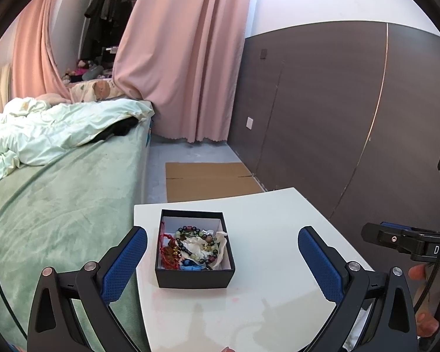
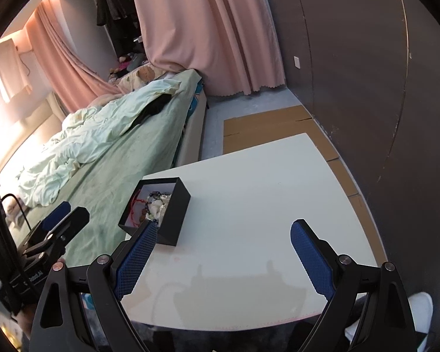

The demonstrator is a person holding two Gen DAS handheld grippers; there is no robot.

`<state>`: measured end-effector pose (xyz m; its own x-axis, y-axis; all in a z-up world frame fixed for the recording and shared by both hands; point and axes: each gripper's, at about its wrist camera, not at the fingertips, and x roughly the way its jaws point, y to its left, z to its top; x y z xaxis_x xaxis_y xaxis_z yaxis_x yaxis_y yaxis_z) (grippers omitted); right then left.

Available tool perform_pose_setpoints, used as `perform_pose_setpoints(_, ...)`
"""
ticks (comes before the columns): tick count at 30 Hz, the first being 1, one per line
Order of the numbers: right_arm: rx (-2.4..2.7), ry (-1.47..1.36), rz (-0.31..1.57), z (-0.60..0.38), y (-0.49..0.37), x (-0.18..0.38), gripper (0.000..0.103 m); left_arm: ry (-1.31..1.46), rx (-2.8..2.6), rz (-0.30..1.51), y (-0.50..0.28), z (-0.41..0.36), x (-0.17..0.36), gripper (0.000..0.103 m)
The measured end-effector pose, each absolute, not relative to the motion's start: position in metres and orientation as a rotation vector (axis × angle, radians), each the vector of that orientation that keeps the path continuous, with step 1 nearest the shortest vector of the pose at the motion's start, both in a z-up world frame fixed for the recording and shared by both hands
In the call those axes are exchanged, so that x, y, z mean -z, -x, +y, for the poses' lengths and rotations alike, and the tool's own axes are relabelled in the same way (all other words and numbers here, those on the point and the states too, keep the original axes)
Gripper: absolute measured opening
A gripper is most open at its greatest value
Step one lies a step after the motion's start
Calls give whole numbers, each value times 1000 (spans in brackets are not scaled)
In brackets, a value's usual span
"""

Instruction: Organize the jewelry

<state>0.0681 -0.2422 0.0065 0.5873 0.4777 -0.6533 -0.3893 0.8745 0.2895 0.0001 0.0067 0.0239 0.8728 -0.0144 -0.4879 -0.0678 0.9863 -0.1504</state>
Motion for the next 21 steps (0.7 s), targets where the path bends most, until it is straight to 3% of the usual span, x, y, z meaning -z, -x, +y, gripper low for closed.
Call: perform_pose_setpoints(21,-484,-23,779,-223,-64,-4,93,161,-41,520,-6,6,-22,103)
